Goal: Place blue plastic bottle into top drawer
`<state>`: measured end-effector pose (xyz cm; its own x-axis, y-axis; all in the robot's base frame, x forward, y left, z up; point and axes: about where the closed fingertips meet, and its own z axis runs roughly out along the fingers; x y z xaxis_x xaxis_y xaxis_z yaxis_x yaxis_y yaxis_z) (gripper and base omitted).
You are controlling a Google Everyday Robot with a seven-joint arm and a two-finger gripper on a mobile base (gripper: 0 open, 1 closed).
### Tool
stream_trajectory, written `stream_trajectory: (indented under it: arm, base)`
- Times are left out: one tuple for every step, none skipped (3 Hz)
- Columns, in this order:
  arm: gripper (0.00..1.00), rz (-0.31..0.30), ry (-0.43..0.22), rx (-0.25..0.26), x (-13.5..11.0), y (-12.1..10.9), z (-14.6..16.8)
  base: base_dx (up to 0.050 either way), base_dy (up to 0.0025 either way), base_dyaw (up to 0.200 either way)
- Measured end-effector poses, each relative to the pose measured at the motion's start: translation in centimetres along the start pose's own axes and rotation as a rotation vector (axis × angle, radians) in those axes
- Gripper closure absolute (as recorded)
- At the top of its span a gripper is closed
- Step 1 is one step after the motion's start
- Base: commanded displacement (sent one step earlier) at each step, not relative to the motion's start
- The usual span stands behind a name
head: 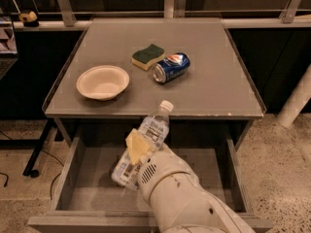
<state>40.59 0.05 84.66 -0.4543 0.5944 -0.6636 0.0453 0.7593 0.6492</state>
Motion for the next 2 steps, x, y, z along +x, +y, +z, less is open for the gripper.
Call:
stream_trajectory:
  arm:
    - [1.0,0.0,0.0,0.0,0.0,0.0,0.0]
    - [1.0,0.043,0.025,0.057,1.8,-2.8,0.5]
  base:
    - [0.0,0.0,0.0]
    - [0.0,0.0,0.0]
